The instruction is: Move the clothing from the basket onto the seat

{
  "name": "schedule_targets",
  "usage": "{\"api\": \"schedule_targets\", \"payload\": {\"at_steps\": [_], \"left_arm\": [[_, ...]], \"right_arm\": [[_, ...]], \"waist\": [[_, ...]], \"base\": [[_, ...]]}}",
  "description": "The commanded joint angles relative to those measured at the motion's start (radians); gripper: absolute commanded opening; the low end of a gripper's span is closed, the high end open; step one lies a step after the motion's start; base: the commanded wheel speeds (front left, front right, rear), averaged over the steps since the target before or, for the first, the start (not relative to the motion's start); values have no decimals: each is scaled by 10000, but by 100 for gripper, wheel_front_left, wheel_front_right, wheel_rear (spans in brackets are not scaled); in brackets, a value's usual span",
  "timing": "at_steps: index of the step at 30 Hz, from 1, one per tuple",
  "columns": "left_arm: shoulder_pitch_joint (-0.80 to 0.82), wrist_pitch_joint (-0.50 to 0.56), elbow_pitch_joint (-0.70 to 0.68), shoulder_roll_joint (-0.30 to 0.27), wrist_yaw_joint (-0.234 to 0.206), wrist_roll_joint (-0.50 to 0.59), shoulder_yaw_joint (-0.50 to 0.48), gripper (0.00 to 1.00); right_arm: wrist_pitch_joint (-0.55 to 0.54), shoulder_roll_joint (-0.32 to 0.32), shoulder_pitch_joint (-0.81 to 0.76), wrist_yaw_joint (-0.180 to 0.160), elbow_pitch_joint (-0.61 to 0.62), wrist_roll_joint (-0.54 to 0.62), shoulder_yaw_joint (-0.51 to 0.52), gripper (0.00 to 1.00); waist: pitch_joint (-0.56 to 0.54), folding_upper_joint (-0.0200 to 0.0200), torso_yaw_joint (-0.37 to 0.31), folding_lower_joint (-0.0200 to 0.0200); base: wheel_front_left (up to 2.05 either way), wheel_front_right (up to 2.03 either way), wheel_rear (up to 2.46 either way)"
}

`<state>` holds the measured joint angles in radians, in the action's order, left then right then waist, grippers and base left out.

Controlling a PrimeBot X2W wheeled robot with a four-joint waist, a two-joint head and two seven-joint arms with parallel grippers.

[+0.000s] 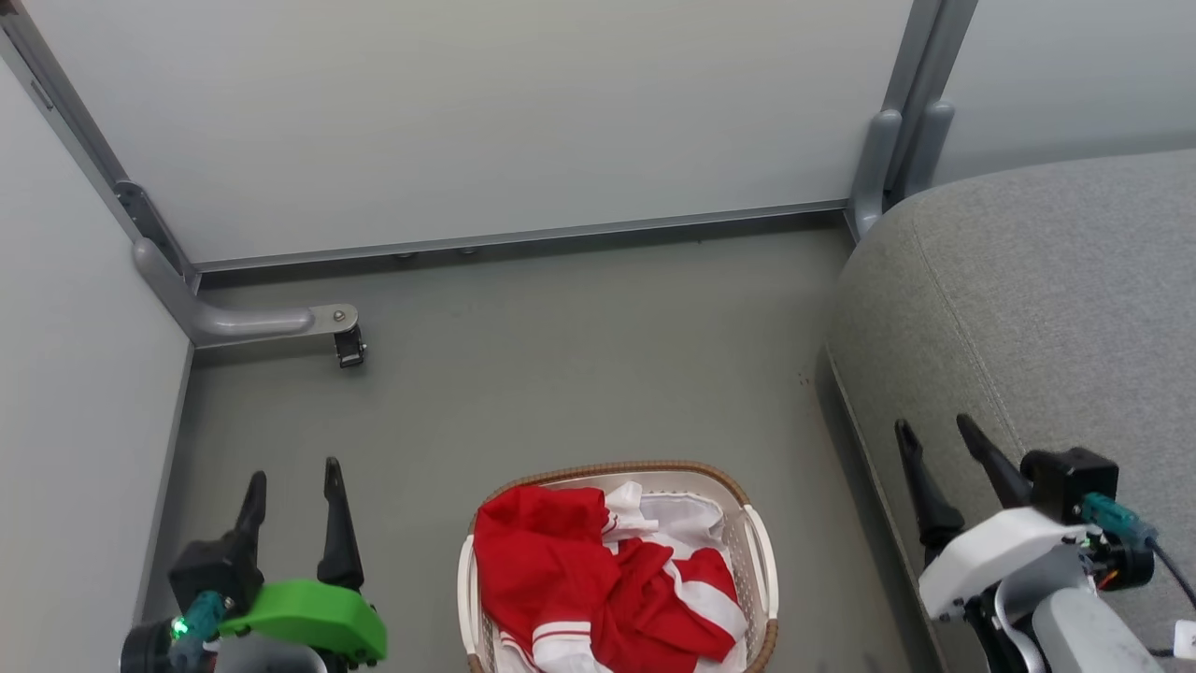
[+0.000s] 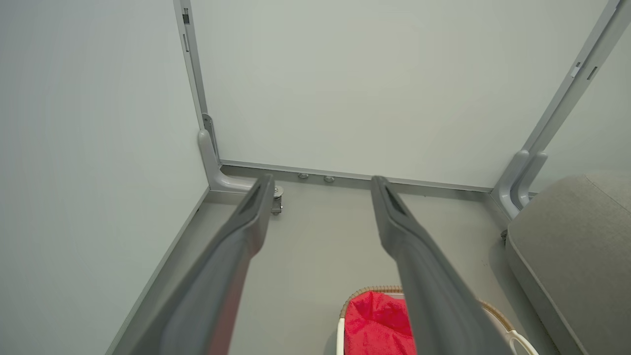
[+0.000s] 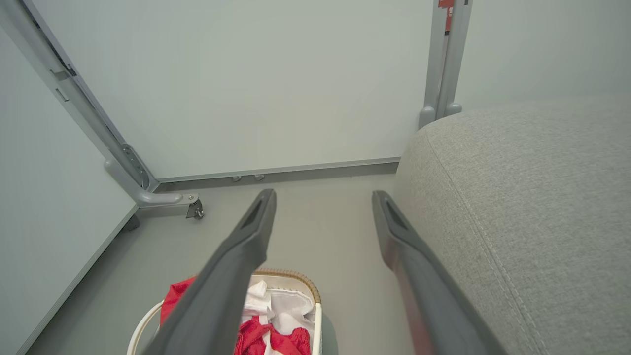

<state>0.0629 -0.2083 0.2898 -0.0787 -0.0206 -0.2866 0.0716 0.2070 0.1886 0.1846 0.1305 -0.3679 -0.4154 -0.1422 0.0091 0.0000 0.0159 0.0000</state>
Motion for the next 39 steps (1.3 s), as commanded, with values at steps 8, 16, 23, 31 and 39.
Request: {"api": "schedule_targets", "payload": {"at_steps": [8,16,23,31,39], "left_arm": [[-557,-230,399,201,321,751,143,100],[97,-380,560,276,342,1382,637,100],[1395,-507,1403,256,404,1553,1706,100],[3214,-579,3169,251,532,1951,2658,100],[5086,-577,5589,145,872,2145,3053,100]], "right_arm": [[249,103,-218,3,-390,705,-92,100],[391,332,576,2,138,1142,-301,100],[513,516,1761,2,837,1378,-694,100],[593,470,2760,2,1556,1425,-990,100],[593,173,3359,2,2056,1257,-1109,100]], "waist": [[59,0,-73,0],[1166,0,-485,0],[2912,0,-1148,0],[4647,0,-1881,0],[5893,0,-2464,0]], "base": [[0,0,0],[0,0,0],[0,0,0],[0,0,0],[0,0,0]]}}
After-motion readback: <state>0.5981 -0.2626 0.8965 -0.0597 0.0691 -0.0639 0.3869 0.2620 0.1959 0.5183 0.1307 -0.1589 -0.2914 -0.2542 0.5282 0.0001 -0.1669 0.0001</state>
